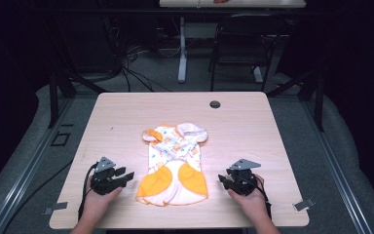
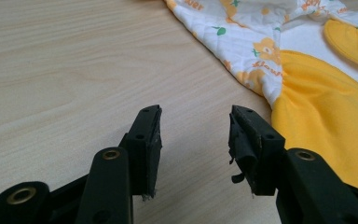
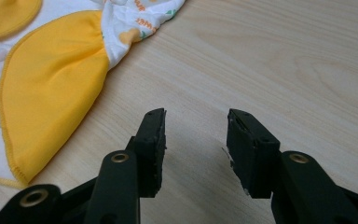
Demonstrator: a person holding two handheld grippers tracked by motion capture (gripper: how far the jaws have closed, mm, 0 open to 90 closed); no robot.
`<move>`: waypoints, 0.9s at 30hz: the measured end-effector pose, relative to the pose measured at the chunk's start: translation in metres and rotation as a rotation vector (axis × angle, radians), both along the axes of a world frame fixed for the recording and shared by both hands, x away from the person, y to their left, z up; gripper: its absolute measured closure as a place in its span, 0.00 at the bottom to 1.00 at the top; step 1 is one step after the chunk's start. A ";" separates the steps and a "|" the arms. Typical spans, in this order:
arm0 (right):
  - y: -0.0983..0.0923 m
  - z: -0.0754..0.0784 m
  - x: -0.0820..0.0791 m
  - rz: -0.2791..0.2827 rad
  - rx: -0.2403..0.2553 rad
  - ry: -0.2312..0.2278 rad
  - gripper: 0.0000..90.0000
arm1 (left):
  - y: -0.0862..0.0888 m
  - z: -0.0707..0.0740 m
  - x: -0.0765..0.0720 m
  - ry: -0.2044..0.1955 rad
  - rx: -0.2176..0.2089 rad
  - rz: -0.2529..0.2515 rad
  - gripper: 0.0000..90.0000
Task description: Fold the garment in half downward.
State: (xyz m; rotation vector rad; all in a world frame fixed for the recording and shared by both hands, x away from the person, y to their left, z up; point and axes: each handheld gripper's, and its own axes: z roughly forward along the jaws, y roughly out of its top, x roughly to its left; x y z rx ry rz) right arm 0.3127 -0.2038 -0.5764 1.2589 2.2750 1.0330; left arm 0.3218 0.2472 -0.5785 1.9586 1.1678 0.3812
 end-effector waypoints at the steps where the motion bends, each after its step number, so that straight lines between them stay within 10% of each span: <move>1: 0.001 -0.001 0.000 -0.005 0.004 -0.002 0.64 | 0.000 0.000 0.000 0.000 -0.001 0.003 0.60; 16: 0.010 0.008 0.001 0.050 -0.036 0.009 0.72 | -0.013 0.007 0.001 0.019 0.019 -0.052 0.69; 27: 0.050 0.019 0.031 0.171 -0.096 0.071 0.98 | -0.055 0.014 0.034 0.038 0.065 -0.134 0.99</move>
